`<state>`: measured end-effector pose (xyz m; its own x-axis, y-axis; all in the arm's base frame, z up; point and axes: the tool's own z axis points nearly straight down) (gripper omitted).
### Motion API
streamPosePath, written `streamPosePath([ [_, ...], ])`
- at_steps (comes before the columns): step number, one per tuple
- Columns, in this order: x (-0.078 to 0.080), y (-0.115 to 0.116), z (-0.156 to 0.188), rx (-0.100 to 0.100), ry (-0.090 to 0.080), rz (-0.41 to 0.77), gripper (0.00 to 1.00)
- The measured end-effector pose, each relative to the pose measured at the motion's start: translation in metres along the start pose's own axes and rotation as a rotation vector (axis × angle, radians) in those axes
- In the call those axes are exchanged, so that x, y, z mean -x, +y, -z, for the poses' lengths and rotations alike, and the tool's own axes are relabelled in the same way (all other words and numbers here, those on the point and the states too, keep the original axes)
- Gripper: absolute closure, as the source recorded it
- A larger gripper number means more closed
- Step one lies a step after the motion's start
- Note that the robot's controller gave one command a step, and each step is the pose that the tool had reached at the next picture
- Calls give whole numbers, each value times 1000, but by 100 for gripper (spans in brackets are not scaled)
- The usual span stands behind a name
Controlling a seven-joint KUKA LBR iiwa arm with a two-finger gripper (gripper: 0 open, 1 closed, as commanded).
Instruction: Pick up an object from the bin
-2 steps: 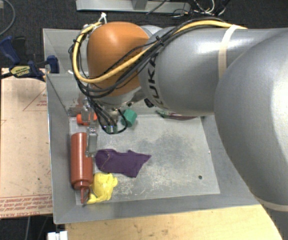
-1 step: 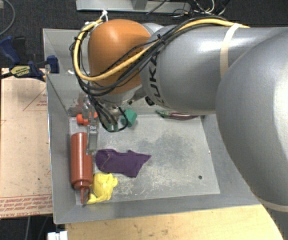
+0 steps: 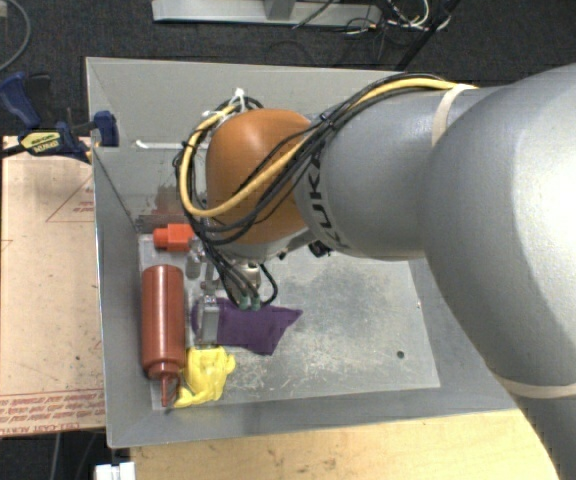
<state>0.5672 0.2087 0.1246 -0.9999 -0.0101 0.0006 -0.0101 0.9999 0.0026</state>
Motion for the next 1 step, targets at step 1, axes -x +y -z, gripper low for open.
streamPosePath([
  [1,-26,-27,-1,-3,7,-52,0],
])
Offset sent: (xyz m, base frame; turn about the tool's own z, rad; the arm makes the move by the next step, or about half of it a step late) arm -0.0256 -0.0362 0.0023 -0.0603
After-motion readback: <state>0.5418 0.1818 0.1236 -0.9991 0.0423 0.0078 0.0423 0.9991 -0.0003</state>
